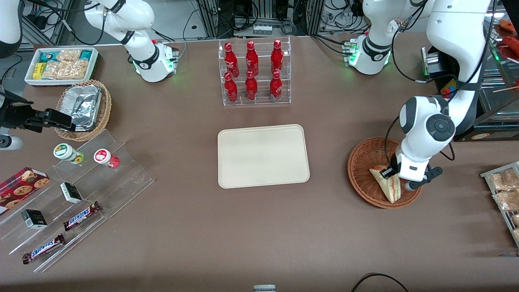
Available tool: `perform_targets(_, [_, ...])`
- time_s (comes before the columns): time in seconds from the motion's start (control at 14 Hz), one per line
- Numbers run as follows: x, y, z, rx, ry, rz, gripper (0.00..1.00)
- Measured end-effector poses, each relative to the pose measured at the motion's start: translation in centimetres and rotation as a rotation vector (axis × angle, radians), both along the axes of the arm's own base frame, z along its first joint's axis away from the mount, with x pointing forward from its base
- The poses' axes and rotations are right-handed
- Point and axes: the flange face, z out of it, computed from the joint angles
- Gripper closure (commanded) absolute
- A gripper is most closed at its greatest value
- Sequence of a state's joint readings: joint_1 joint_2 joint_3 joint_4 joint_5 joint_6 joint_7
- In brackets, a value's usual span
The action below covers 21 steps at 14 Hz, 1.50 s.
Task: Place sandwich from basket to tray
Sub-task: 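Close the left gripper on the sandwich and lift it from the basket, then carry the held sandwich with the left gripper over the cream tray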
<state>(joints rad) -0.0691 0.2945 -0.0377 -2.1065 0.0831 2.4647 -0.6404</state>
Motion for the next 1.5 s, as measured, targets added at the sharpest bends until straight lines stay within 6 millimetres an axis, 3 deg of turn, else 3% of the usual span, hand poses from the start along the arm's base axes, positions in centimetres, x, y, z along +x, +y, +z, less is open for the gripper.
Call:
perform_targets(0.14, [0.1,-1.1,2.3,0.015,0.033,-0.020,1.00])
perform_targets(0.36, [-0.1,-4.8,8.6,0.043,0.105,-0.071,1.00])
perform_targets(0.57, [-0.7,-10.5,14.5,0.061,0.126,-0.129,1.00])
perform_targets(0.71, [-1.6,-15.4,16.1,0.061,0.108,-0.184,1.00])
perform_targets(1.14, [-5.3,-29.0,13.0,0.059,0.127,-0.296,1.00])
perform_targets(1.5, [-8.1,-37.7,8.3,0.074,0.155,-0.331,1.00])
